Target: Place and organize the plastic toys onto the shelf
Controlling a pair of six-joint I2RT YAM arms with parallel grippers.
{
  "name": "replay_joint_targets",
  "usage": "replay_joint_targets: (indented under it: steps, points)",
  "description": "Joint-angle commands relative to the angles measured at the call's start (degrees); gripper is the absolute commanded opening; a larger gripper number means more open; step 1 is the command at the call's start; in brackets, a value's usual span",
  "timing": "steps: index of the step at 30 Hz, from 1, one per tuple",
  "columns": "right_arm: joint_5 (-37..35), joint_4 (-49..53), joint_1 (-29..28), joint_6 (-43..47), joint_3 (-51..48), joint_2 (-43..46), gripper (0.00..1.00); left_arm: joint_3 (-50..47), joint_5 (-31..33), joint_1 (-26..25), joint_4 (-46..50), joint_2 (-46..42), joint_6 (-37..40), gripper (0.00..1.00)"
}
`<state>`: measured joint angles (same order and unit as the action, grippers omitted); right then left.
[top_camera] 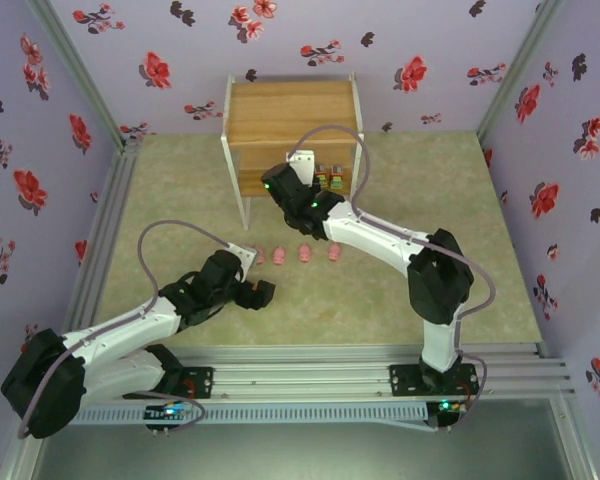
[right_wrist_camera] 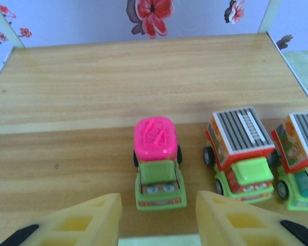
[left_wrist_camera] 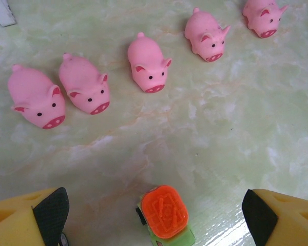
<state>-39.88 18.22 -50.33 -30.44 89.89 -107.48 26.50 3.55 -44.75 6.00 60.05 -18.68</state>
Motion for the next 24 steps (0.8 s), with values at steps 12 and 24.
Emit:
replay_joint_targets:
  steps: [12, 24]
  points:
    - [-3.81, -1.03, -6.07, -0.19, -11.91, 11.42, 0.22, -0.39, 7.12, -0.45, 0.05, -5.68, 0.21, 1.00]
    - [-1.58, 0.76, -8.11, 0.83, -30.54, 28.71, 0.26, -0.93, 13.73, -1.73, 2.59, -8.03, -3.33, 1.00]
